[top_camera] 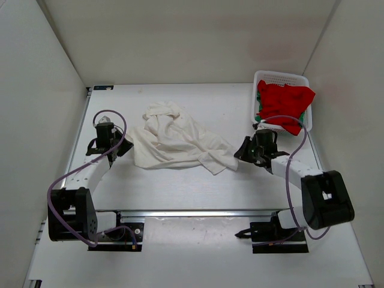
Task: Fold and stack the t-shirts
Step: Flatten out the tshirt
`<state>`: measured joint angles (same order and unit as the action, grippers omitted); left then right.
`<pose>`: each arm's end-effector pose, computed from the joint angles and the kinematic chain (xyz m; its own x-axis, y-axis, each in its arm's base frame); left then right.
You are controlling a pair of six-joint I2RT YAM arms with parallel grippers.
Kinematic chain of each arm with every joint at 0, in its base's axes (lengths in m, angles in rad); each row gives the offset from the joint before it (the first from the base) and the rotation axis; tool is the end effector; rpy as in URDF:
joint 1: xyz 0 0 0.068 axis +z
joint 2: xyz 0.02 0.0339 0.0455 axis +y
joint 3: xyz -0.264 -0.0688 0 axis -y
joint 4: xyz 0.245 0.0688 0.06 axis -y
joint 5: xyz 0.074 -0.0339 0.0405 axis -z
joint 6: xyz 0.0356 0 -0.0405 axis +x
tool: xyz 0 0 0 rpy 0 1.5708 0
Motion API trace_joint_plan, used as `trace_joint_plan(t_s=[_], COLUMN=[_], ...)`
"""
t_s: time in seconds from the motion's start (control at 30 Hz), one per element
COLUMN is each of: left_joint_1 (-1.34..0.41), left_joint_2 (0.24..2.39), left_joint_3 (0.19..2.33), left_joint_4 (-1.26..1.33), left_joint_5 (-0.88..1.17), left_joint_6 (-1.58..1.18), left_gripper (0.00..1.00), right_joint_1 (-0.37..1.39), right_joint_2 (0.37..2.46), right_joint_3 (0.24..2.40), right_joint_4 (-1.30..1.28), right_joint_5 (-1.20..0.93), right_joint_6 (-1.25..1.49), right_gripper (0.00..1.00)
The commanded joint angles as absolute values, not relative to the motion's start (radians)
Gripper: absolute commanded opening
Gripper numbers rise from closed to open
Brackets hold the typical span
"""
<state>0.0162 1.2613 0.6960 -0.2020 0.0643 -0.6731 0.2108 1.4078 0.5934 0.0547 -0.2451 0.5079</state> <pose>0.2575 0.0019 0.2084 -0.5615 -0.6313 -0.5350 -0.4092 0.7737 -0.4836 0.2599 0.0644 0.1622 -0.7708 0.3175 -0.5522 -0.0002 0.8668 0.4986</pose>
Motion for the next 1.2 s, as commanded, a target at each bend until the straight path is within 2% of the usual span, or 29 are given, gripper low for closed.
trace_joint_plan(t_s=[0.0, 0.13, 0.27, 0.33, 0.37, 0.4, 0.43, 0.47, 0.5, 0.63, 0.8, 0.93, 1.17], left_joint_1=[0.018, 0.041, 0.081, 0.081, 0.081, 0.072, 0.063, 0.06, 0.06, 0.052, 0.032, 0.012, 0.014], left_joint_2=[1.233, 1.25, 1.275, 1.285, 1.296, 1.293, 1.304, 1.293, 1.29, 1.287, 1.296, 1.307, 1.299], left_joint_3=[0.753, 0.791, 0.868, 0.897, 0.914, 0.916, 0.925, 0.898, 0.882, 0.865, 0.853, 0.842, 0.835], left_joint_4=[-0.193, -0.193, -0.202, -0.206, -0.204, -0.206, -0.204, -0.196, -0.201, -0.193, -0.187, -0.176, -0.184], left_joint_5=[0.086, 0.109, 0.127, 0.13, 0.13, 0.127, 0.127, 0.124, 0.126, 0.117, 0.115, 0.107, 0.103], left_joint_6=[-0.667, -0.67, -0.678, -0.68, -0.68, -0.681, -0.675, -0.676, -0.68, -0.673, -0.68, -0.686, -0.681], left_gripper=[0.0, 0.0, 0.0, 0.0, 0.0, 0.0, 0.0, 0.0, 0.0, 0.0, 0.0, 0.0, 0.0], right_joint_1=[0.285, 0.435, 0.535, 0.592, 0.616, 0.624, 0.605, 0.501, 0.465, 0.411, 0.479, 0.443, 0.376], right_joint_2=[1.248, 1.085, 0.977, 0.968, 0.977, 0.991, 0.997, 1.046, 1.048, 1.086, 1.045, 1.014, 1.065], right_joint_3=[0.615, 0.63, 0.722, 0.767, 0.799, 0.796, 0.782, 0.676, 0.635, 0.566, 0.505, 0.396, 0.397], right_joint_4=[0.031, -0.199, -0.398, -0.445, -0.452, -0.451, -0.439, -0.34, -0.298, -0.252, -0.304, -0.203, -0.137], right_joint_5=[-0.204, -0.098, -0.11, -0.123, -0.124, -0.121, -0.121, -0.203, -0.224, -0.261, -0.149, -0.242, -0.284], right_joint_6=[0.479, 0.459, 0.514, 0.525, 0.529, 0.519, 0.511, 0.5, 0.5, 0.499, 0.541, 0.589, 0.584], right_gripper=[0.01, 0.0, 0.0, 0.04, 0.07, 0.16, 0.21, 0.42, 0.44, 0.45, 0.45, 0.47, 0.47])
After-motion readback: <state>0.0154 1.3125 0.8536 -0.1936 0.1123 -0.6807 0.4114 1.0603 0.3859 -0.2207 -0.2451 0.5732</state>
